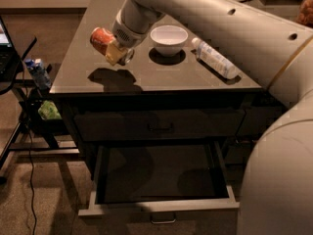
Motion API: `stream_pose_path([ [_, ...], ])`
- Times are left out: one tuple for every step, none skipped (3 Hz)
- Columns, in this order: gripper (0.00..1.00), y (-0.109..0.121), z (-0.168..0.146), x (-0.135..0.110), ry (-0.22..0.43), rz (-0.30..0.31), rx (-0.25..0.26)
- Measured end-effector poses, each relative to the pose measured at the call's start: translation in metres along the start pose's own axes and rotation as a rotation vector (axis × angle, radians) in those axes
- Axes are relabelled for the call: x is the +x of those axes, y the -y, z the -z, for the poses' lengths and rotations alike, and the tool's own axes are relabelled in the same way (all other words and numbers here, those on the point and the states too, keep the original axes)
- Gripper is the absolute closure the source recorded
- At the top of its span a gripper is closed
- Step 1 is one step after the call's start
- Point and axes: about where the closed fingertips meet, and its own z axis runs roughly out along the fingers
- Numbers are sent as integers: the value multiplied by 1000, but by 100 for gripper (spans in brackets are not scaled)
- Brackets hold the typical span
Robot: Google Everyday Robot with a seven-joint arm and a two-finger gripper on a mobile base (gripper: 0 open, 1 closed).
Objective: Place coke can into middle drawer
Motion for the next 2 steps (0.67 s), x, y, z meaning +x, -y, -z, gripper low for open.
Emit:
stream_pose_path([
  [100, 0, 0, 0, 0, 0, 0],
  [100, -13, 9, 5, -32, 14, -6],
])
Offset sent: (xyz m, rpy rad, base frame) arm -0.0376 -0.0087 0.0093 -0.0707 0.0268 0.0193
